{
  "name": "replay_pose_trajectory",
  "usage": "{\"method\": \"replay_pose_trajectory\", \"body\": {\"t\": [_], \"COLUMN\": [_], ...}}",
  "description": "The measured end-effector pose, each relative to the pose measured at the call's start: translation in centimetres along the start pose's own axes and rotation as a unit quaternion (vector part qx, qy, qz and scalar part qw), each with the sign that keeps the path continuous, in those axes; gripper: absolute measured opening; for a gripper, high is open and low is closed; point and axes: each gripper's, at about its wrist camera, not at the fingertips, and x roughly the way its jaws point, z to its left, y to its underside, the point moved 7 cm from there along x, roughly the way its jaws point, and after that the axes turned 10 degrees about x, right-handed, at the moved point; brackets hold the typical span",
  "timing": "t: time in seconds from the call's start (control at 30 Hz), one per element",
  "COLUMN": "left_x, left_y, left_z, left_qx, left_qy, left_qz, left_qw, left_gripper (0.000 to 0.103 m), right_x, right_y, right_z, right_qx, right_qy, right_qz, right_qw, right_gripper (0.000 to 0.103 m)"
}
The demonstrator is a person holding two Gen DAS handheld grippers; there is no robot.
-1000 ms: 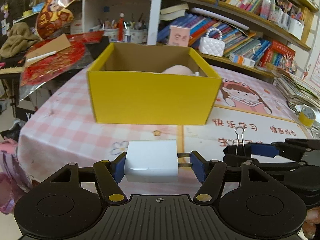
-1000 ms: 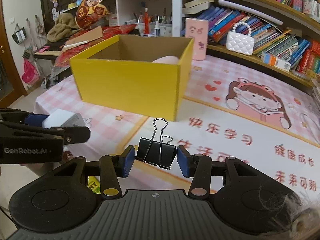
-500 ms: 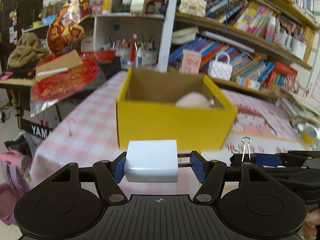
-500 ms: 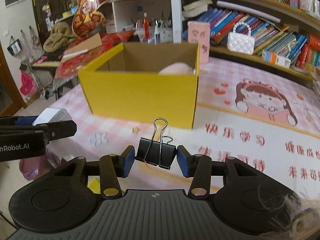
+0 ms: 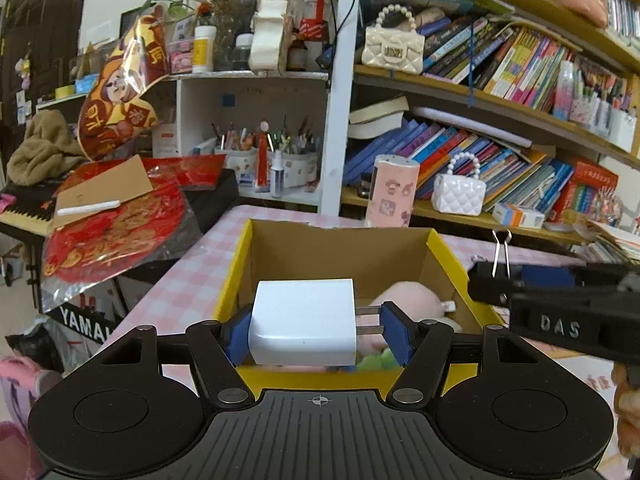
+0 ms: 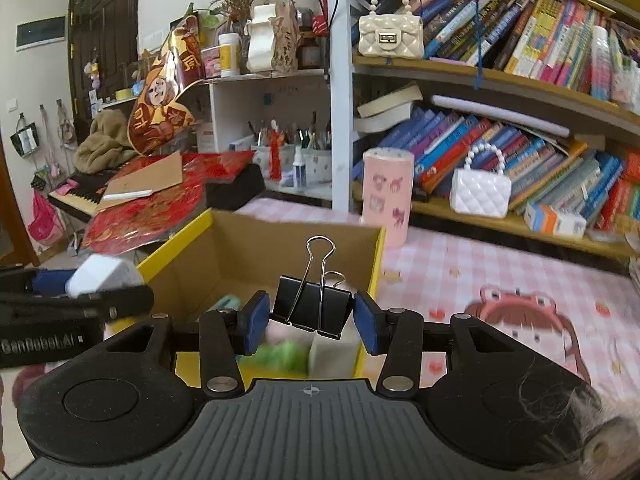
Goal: Organize objects
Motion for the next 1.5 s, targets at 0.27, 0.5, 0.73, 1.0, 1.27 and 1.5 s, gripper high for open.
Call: {"method": "replay_pose_trajectory", "body": {"t": [0.27,0.5,0.73,1.0,1.27,1.5], "left_x": [6.0,8.9,10.6,10.3,7.2,3.3], "left_y": [-0.2,0.0,0.3,-0.7,-2.5,-2.7], "left_z": [-0.4,-0.4,-1.0,-1.3,-0.6,0.0], "left_qx": [0.004,0.021,0.046,0.054,0.026,0.003], "left_qy": [-0.025,-0.04,-0.041,-0.035,-0.041,-0.038], "left_qz": [0.047,0.077,0.098,0.076,0.023,-0.008], "left_qw": [0.9986,0.996,0.9933,0.995,0.9985,0.9992], "left_gripper": [0.066,0.066,0.066,0.072,0.081,0.089], "right_x": [5.8,9.2,10.4,10.8,8.6,4.5], "right_y": [-0.5,1.5,2.6,2.6,1.5,1.4], "right_z": [-0.3,0.0,1.0,1.1,0.7,0.7], "right_qx": [-0.059,-0.122,-0.195,-0.193,-0.136,-0.109], "right_qy": [-0.03,-0.049,-0.071,-0.073,-0.074,-0.063], "right_qz": [0.057,0.115,0.13,0.131,0.103,0.068], "right_qw": [0.996,0.985,0.97,0.97,0.983,0.99], "right_gripper": [0.043,0.043,0.044,0.044,0.052,0.057]}}
